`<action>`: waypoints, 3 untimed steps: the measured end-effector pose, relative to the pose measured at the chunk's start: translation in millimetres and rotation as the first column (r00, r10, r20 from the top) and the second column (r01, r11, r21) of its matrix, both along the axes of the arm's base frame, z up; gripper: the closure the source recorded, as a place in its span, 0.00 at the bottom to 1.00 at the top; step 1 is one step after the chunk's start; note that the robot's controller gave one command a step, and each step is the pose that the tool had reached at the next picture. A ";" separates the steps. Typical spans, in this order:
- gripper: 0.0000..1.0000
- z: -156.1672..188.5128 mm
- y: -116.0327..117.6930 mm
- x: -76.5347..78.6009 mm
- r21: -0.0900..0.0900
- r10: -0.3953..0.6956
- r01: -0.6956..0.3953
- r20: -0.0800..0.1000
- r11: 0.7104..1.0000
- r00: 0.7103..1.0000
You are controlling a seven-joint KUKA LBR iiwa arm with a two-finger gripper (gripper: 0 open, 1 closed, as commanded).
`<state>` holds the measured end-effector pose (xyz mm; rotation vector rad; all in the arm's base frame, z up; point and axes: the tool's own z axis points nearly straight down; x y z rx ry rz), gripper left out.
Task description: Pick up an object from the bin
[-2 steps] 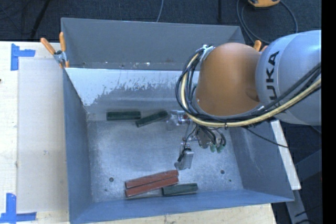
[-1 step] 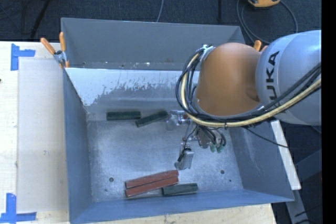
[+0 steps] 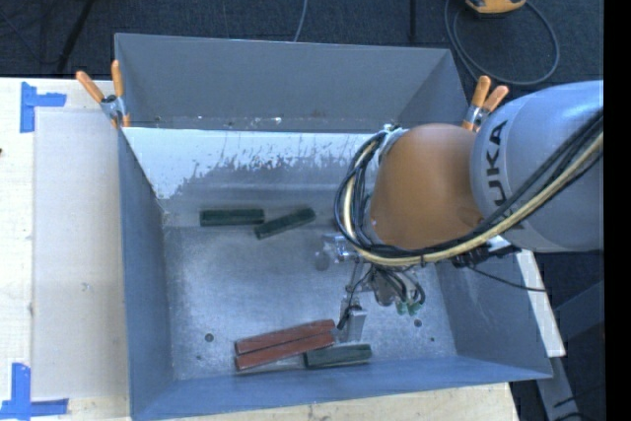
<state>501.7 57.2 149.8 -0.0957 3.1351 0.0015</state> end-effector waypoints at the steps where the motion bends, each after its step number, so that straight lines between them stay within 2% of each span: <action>1: 0.00 -30.5 1.4 -11.2 -0.001 0.198 -0.198 -0.009 0.980 0.980; 2: 1.00 -78.7 -1.4 -20.2 -0.001 0.175 -0.175 -0.012 0.985 0.985; 3: 1.00 -78.7 -1.4 -20.2 0.000 0.174 -0.174 -0.012 0.985 0.985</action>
Offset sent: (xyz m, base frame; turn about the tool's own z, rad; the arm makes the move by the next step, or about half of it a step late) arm -0.0194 -0.0012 -0.0798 -0.1779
